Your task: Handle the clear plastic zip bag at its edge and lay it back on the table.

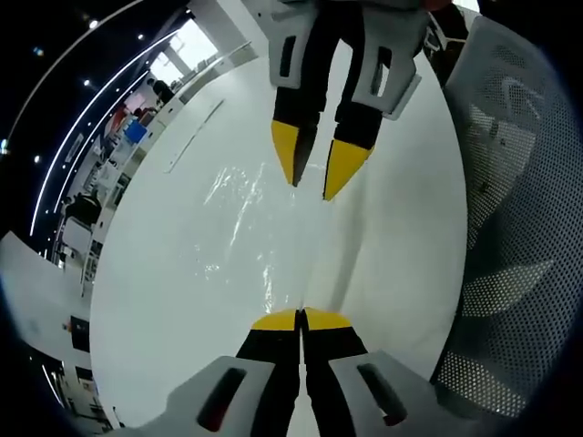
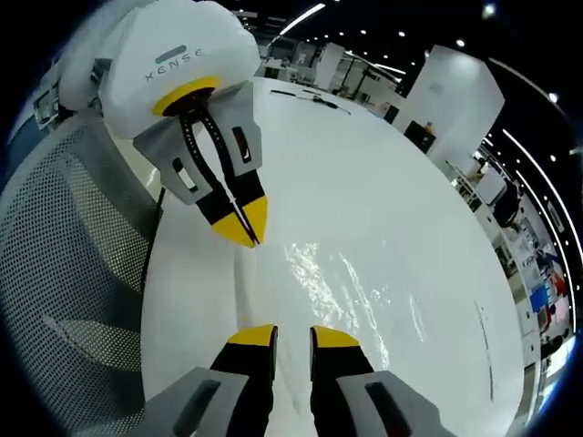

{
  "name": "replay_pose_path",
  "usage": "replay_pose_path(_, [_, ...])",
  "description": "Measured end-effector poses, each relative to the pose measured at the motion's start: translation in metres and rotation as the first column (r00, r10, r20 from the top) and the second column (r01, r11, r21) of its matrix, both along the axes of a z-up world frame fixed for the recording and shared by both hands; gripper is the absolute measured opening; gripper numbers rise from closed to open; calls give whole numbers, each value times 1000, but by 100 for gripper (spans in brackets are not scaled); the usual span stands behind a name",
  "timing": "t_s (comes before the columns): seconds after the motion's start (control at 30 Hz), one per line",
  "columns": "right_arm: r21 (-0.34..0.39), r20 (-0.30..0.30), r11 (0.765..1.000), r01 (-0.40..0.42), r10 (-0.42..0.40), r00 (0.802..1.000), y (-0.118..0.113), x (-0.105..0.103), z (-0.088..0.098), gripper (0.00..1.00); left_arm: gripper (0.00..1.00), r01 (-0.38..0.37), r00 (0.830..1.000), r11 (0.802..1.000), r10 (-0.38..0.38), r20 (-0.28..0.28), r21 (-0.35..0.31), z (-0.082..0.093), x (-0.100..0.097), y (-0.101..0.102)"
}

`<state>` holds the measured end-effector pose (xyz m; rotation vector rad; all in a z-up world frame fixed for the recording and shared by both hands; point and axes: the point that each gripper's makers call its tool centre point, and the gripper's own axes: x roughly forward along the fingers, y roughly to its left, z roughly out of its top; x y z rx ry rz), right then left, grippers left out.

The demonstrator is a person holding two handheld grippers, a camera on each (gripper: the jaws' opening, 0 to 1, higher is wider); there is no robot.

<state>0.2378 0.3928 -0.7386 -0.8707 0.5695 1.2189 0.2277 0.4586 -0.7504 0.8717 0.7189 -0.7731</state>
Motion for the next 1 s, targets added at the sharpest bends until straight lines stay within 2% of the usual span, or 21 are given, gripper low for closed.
replay_pose_path(0.33, [-20, -15, 1000, 3, -4, 1000, 1, 0, -9, 9, 0, 6, 1000, 1000, -6, 7, -12, 5, -1, -1])
replay_pose_path(0.57, [-27, -45, 999, 18, -19, 999, 0, -4, -14, 0, 0, 7, 1000, 1000, -7, 19, -20, 7, 0, -2])
replay_pose_path(0.73, [-28, -60, 999, 20, -22, 998, 0, -7, -15, 0, 0, -20, 999, 998, 22, 31, -54, 11, 2, -3])
replay_pose_path(1.0, [-22, -69, 999, 33, -35, 997, 1, -9, -11, 0, 0, -12, 999, 999, 15, 52, -51, 14, 5, -2])
